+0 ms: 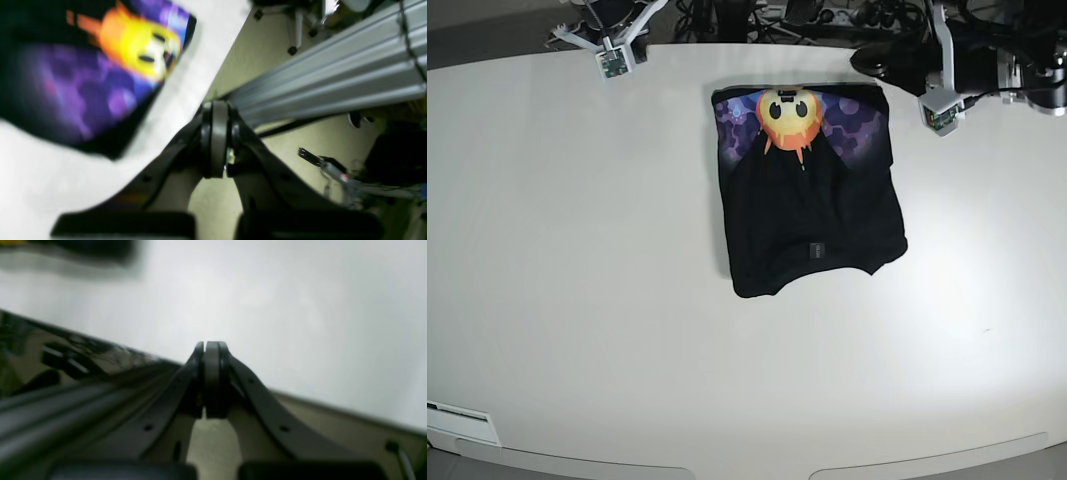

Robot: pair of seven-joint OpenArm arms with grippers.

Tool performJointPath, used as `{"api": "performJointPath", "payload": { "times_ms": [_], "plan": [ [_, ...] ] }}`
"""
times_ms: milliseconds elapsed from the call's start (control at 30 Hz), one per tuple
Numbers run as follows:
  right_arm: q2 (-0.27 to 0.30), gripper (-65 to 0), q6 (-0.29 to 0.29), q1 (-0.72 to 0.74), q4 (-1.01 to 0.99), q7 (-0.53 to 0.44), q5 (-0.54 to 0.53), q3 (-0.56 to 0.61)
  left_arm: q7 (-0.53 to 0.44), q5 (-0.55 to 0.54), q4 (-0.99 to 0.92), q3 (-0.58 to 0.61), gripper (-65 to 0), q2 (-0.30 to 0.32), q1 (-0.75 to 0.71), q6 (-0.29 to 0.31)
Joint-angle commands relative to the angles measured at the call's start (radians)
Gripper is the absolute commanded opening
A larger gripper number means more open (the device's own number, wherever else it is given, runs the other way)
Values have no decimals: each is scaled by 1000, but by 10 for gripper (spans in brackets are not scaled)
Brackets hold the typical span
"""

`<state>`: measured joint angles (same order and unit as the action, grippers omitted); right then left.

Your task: Fold the T-shirt properly

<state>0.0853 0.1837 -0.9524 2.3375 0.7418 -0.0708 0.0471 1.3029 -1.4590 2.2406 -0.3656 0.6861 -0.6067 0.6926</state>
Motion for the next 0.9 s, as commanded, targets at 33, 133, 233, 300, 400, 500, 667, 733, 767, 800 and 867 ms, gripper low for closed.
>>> {"api": "performJointPath", "payload": {
  "times_ms": [33, 133, 233, 300, 400, 500, 667, 733, 767, 800, 867],
  "plan": [
    [1, -650, 39, -34, 19, -13, -58, -49, -7, -25, 14, -48, -650, 9, -58, 6],
    [1, -650, 80, -68, 19, 11, -150, -131, -8, -25, 13, -94, -650, 8, -134, 6],
    [1, -650, 128, -110, 19, 20, -222, -206, -8, -25, 13, -108, -650, -6, -193, 6],
    [1, -650, 161, -136, 19, 24, -256, -241, -8, 5, 13, -108, -650, -40, -222, 6],
    [1, -650, 220, -173, 19, 23, -264, -250, -30, 103, -10, -101, -650, -107, -254, 6],
    [1, -650, 249, -175, 2, 1, -277, -249, -100, 221, -124, -51, -650, -153, -264, 6],
    [2, -650, 270, -68, -288, -56, -270, -249, -319, 466, -500, 127, -650, -157, -198, 6],
    [2, -650, 299, 2, -424, -58, -270, -249, -390, 552, -677, 206, -650, -157, -132, -17],
    [2, -650, 309, 39, -494, -63, -270, -249, -436, 584, -767, 243, -650, -159, -95, -17],
    [6, -650, 316, 75, -565, -76, -270, -249, -484, 616, -856, 274, -650, -167, -56, -17],
    [19, -650, 335, 148, -710, -117, -269, -249, -591, 716, -1026, 315, -650, -201, 28, -17]
  ]
}}
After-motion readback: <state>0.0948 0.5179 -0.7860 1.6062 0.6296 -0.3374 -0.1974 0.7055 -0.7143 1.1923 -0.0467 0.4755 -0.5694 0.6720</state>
